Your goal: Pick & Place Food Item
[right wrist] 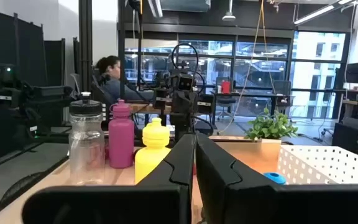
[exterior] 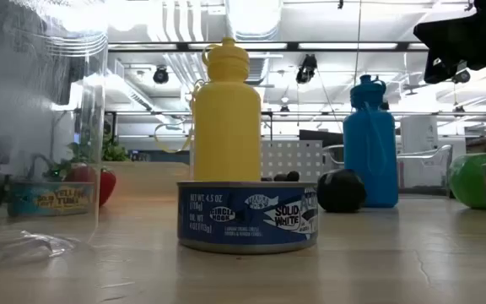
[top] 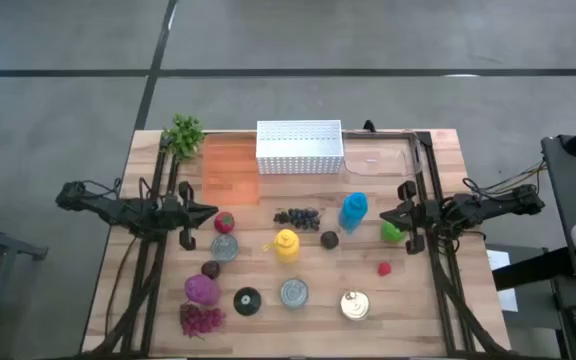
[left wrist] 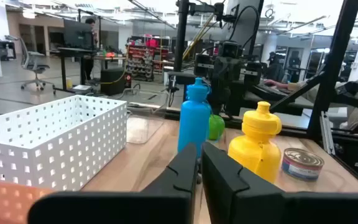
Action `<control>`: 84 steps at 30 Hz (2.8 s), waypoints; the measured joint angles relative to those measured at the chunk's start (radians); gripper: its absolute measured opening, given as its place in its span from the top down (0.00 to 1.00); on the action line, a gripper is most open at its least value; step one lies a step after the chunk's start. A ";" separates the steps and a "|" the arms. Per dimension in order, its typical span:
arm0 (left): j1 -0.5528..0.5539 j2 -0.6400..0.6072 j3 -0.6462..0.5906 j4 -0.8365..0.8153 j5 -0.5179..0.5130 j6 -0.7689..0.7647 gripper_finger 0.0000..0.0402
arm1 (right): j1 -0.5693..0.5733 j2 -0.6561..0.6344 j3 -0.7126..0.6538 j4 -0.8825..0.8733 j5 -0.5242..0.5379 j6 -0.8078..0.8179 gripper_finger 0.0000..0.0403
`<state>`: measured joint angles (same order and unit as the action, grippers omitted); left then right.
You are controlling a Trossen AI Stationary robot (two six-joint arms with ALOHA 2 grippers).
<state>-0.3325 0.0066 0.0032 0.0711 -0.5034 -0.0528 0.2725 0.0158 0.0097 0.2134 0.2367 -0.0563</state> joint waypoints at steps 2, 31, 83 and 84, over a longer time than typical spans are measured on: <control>0.000 0.000 0.000 0.000 0.000 0.000 0.93 | 0.000 0.000 0.000 0.000 0.000 0.000 0.97; 0.000 0.000 0.000 0.000 0.000 0.000 0.93 | 0.000 0.000 0.000 0.000 0.000 0.000 0.97; 0.000 0.000 0.000 0.000 0.000 0.000 0.93 | 0.000 0.159 0.516 -0.292 -0.210 -0.092 0.97; 0.000 0.000 0.000 0.000 0.000 0.000 0.93 | 0.000 0.178 0.537 -0.301 -0.210 -0.092 0.97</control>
<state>-0.3326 0.0063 0.0032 0.0708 -0.5037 -0.0528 0.2726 0.1941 0.5471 -0.0872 0.0269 -0.1482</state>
